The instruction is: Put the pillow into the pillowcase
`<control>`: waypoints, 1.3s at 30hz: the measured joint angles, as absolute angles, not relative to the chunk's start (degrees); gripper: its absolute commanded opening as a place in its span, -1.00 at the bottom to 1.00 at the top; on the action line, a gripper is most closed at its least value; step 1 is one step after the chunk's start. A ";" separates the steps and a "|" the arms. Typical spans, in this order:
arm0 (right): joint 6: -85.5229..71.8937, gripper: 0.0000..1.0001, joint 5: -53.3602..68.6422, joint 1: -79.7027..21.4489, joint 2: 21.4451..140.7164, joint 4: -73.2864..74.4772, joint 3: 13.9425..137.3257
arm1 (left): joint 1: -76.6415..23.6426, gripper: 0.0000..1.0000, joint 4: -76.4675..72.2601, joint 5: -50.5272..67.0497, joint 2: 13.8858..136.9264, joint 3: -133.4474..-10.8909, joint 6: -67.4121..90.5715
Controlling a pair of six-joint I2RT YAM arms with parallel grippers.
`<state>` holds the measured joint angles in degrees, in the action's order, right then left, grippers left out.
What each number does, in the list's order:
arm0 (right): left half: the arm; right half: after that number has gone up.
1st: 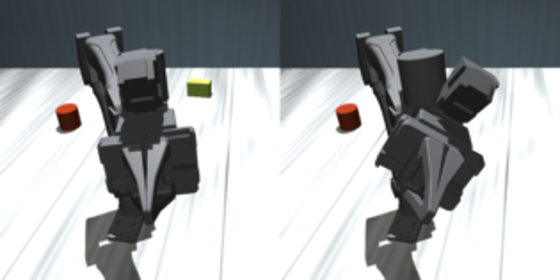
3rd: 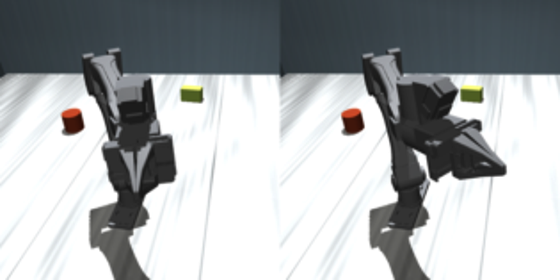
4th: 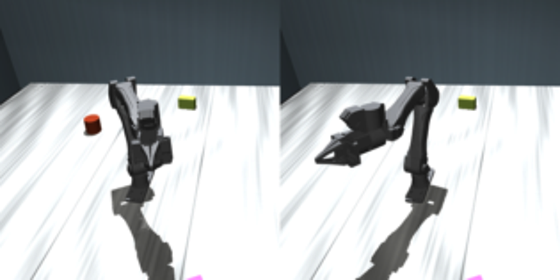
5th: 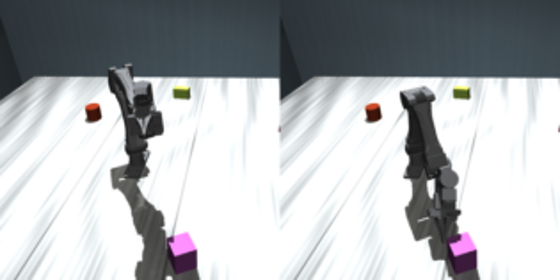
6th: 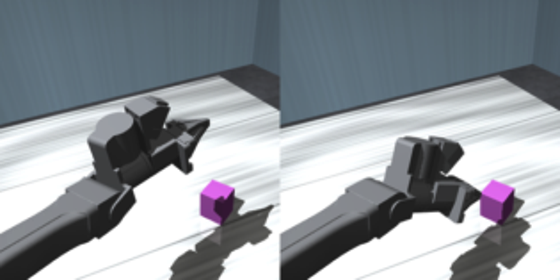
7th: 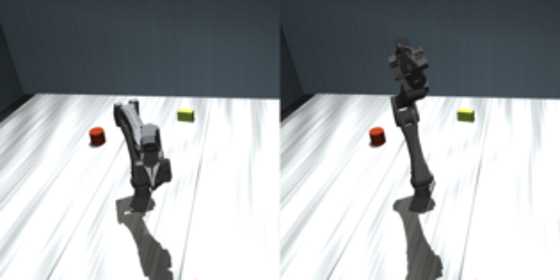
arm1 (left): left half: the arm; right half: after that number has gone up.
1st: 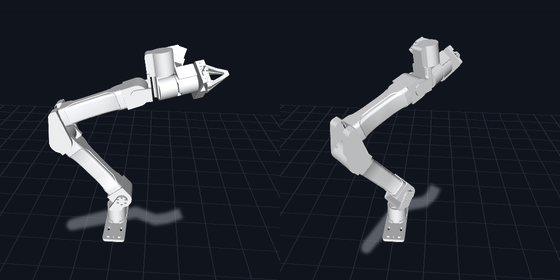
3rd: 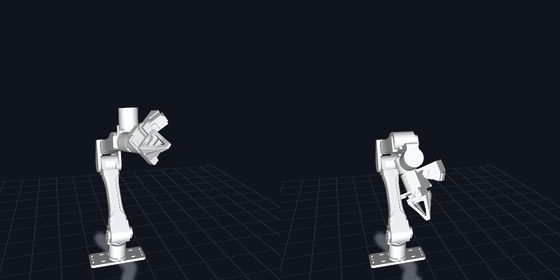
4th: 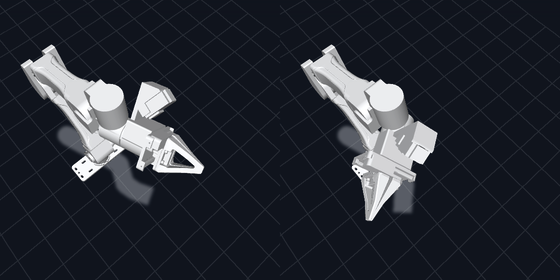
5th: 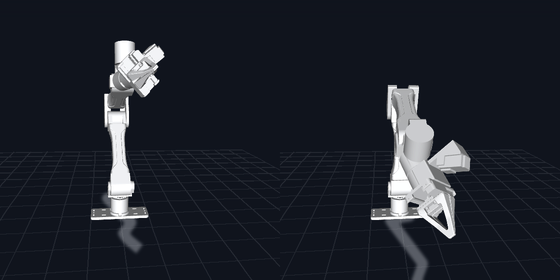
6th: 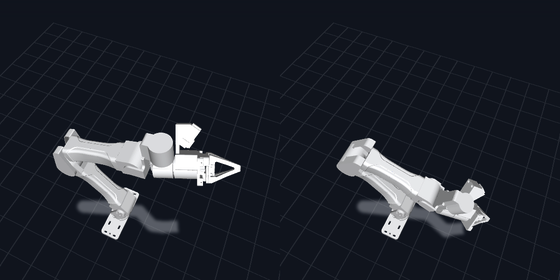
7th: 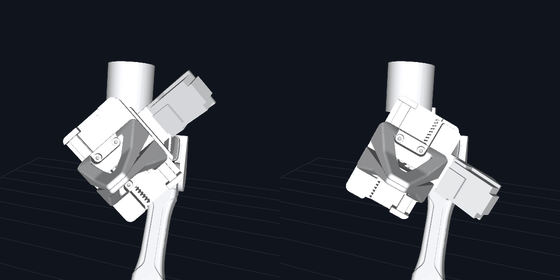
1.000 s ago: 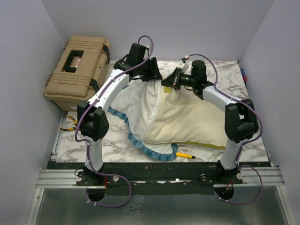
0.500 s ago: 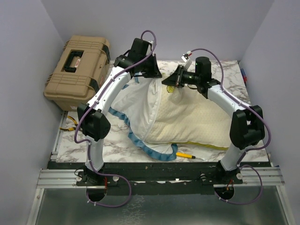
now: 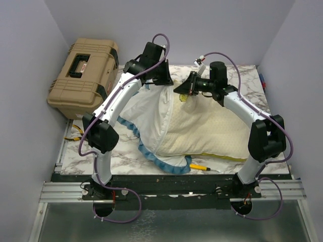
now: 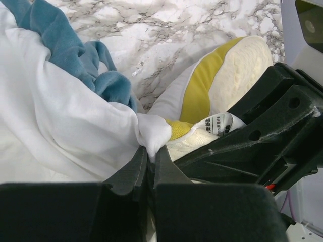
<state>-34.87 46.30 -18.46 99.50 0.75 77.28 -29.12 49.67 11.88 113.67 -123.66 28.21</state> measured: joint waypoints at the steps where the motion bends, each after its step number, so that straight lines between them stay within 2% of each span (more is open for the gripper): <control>1: -34.83 -0.99 46.26 -18.59 99.39 0.86 77.23 | -29.12 -0.94 49.67 11.60 113.23 -123.20 28.21; 3: -34.76 -0.99 45.91 -18.83 99.11 1.13 77.23 | -29.19 -0.62 49.63 10.79 112.22 -122.08 28.25; 5: -34.65 -0.99 45.74 -19.09 98.87 1.41 77.19 | -29.19 -0.59 49.45 9.91 110.61 -120.27 28.12; 6: -34.61 -0.99 45.76 -19.27 98.80 1.80 77.19 | -29.04 -0.62 49.21 9.21 109.95 -119.72 28.05; 9: -34.76 -0.99 46.26 -19.38 98.80 4.34 75.99 | -26.33 -1.00 45.39 7.88 107.85 -118.83 27.97; 12: -35.07 -0.99 46.89 -19.38 98.80 6.33 75.46 | -22.41 -1.00 40.03 9.32 105.56 -117.21 28.64; 13: -35.09 -0.99 47.20 -19.38 98.80 6.66 75.46 | -21.41 -0.85 38.37 10.20 105.03 -116.71 29.15; 15: -35.18 -0.99 47.70 -19.38 98.80 6.96 75.46 | -20.95 -0.29 36.29 12.03 104.79 -116.18 29.63; 17: -35.35 -0.99 47.92 -19.38 98.80 7.03 75.46 | -21.47 0.03 35.00 14.26 104.90 -115.68 29.93; 22: -35.51 -0.99 48.10 -19.38 98.80 7.11 75.46 | -22.50 0.17 33.89 18.15 105.12 -114.21 31.64; 30: -35.53 -0.99 48.12 -19.38 98.83 7.14 75.46 | -23.51 0.19 37.17 18.63 105.36 -108.92 33.30; 32: -35.55 -0.99 48.14 -19.38 98.85 7.14 75.46 | -24.25 0.14 38.17 18.57 105.54 -107.37 33.58; 34: -35.55 -0.99 48.14 -19.38 98.89 7.14 75.46 | -25.02 -0.08 39.51 18.57 105.73 -105.34 33.85; 36: -35.55 -0.99 48.14 -19.38 98.89 7.16 75.46 | -25.54 -0.46 40.27 18.63 106.43 -104.73 34.15; 38: -35.55 -0.99 48.14 -19.38 98.98 7.22 75.46 | -26.02 -0.94 40.49 18.90 107.44 -105.08 34.89; 39: -35.55 -0.99 48.14 -19.38 99.02 7.29 75.46 | -26.11 -1.00 40.45 19.03 107.72 -105.38 34.74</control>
<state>-35.55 48.14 -19.38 99.02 7.29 75.46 -26.11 40.45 19.03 107.72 -105.38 34.74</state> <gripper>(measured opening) 0.075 0.297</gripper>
